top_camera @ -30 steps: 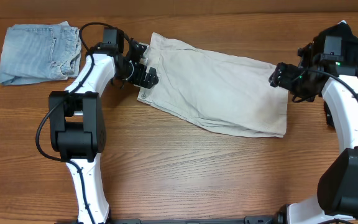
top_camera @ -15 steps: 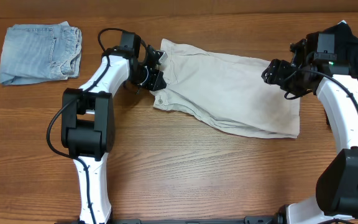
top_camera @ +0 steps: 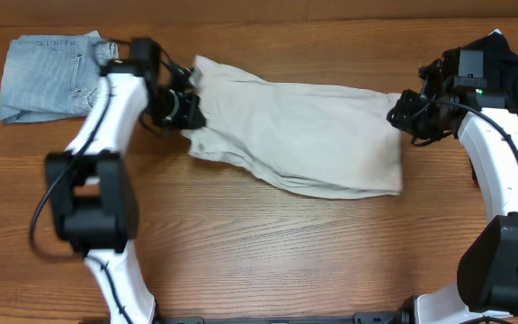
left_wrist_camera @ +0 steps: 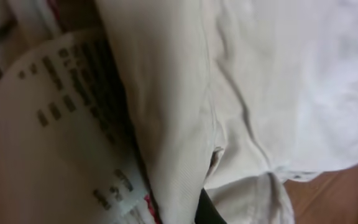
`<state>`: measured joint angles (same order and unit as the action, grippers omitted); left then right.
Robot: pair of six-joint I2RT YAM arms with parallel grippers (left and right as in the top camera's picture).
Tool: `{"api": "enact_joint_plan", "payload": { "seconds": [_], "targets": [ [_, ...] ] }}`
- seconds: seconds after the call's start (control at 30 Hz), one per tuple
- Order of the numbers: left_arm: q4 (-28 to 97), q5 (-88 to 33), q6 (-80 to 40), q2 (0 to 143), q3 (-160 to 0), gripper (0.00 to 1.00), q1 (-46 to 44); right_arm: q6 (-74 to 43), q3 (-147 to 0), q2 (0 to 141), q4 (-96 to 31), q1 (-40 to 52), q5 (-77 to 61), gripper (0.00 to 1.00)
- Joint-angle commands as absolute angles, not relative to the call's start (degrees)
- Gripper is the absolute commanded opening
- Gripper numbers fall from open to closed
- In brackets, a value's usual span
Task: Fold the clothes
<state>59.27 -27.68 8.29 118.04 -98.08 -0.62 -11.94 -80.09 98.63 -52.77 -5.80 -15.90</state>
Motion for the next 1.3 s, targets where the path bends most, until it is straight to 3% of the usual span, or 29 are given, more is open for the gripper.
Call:
{"api": "enact_joint_plan", "payload": {
  "seconds": [0.0,0.07,0.7,1.27],
  "targets": [
    [61.34,-22.09,10.96,108.03,-98.65,0.04,-0.8,-12.21,-81.17,99.2,-53.32,-5.58,-16.84,0.1],
    [62.87,-20.14,11.33,105.14,-98.65,0.04,-1.23,-12.19,-80.51,100.07,-53.19,-5.45,-17.58,0.04],
    [66.67,-17.34,11.14,104.99,-98.63,0.04,-2.26,-13.78,-77.03,105.41,-40.91,9.52,-17.26,0.04],
    [62.81,-15.81,8.64,105.01,-98.63,0.04,-8.12,-15.27,-76.93,118.52,-44.1,10.0,-16.1,0.04]
  ]
}}
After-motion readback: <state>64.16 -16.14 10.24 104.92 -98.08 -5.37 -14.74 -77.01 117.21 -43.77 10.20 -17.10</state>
